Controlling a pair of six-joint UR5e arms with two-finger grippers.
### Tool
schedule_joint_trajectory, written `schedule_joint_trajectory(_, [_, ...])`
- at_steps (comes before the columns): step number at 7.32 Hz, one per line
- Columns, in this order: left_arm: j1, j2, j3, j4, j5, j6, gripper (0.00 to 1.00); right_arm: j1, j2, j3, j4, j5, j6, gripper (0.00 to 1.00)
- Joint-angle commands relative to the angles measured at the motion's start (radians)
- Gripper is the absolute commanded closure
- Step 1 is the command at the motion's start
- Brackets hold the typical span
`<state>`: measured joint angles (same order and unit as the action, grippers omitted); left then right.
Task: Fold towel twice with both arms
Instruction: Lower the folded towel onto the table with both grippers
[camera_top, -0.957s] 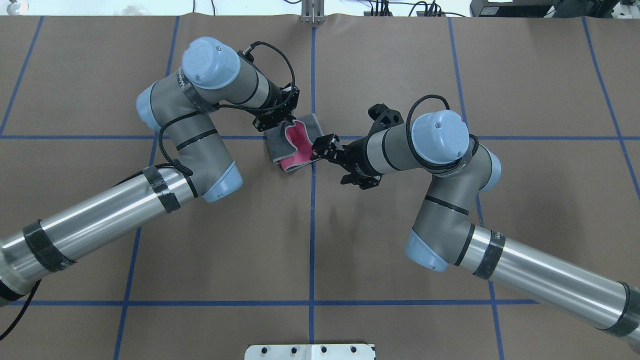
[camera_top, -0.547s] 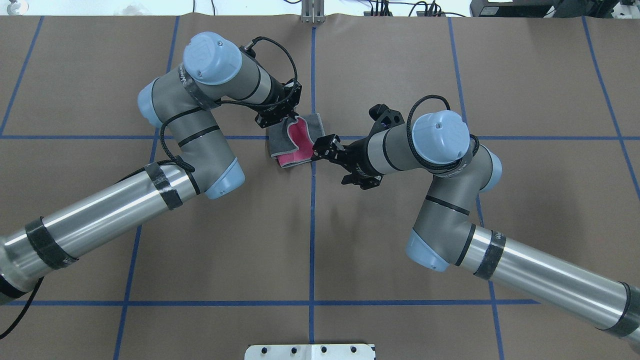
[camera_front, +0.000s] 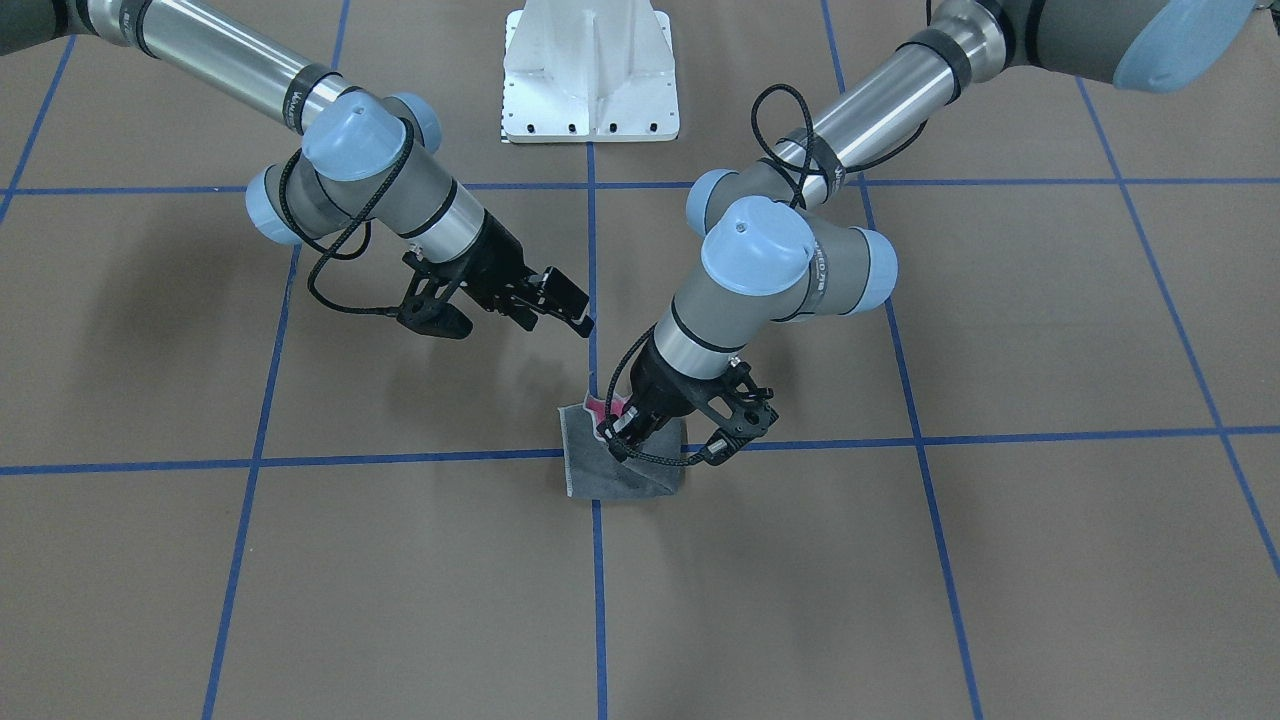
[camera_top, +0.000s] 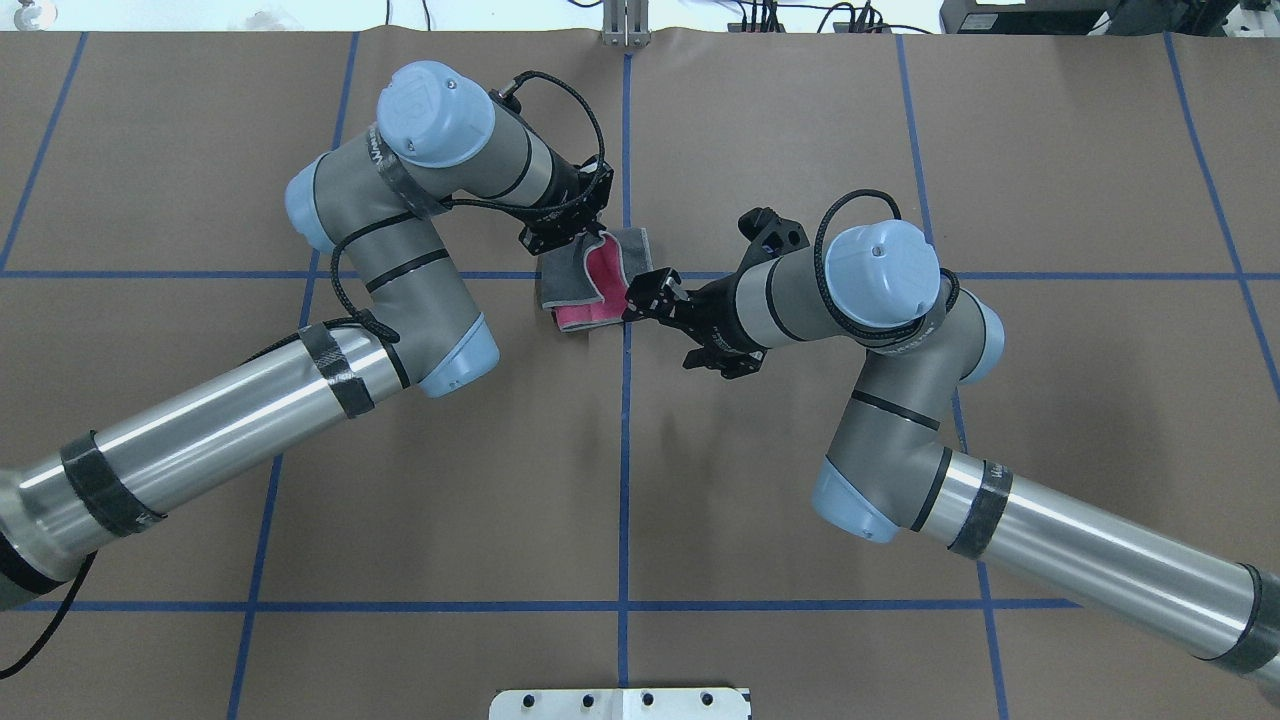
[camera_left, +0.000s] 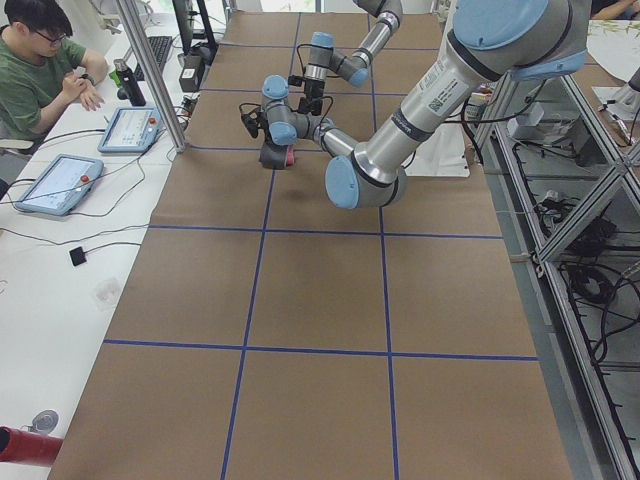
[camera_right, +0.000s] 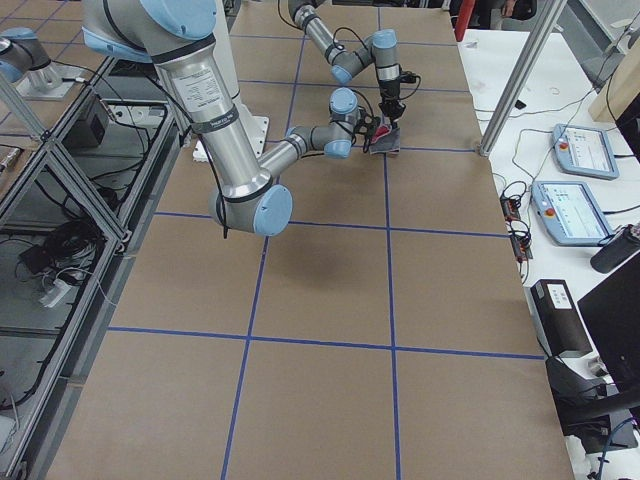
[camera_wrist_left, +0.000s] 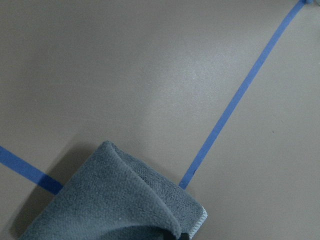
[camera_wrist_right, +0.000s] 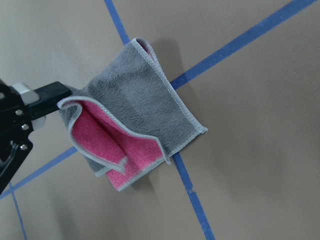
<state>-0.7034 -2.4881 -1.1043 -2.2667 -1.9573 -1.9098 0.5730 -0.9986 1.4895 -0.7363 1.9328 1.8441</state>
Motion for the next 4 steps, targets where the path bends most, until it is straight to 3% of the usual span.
schedule_joint_trajectory(1, [-0.001, -0.021, 0.024, -0.001, 0.000, -0.002, 1.00, 0.002, 0.000, -0.001, 0.000, 0.000, -0.009, 0.00])
schedule_joint_trajectory(3, [0.001, -0.034, 0.038, 0.001, 0.002, -0.002, 1.00, 0.005, -0.008, 0.000, 0.002, 0.002, -0.011, 0.00])
schedule_joint_trajectory(4, [0.001, -0.076, 0.091, -0.001, 0.002, -0.002, 1.00, 0.007, -0.008, 0.000, 0.002, 0.002, -0.011, 0.00])
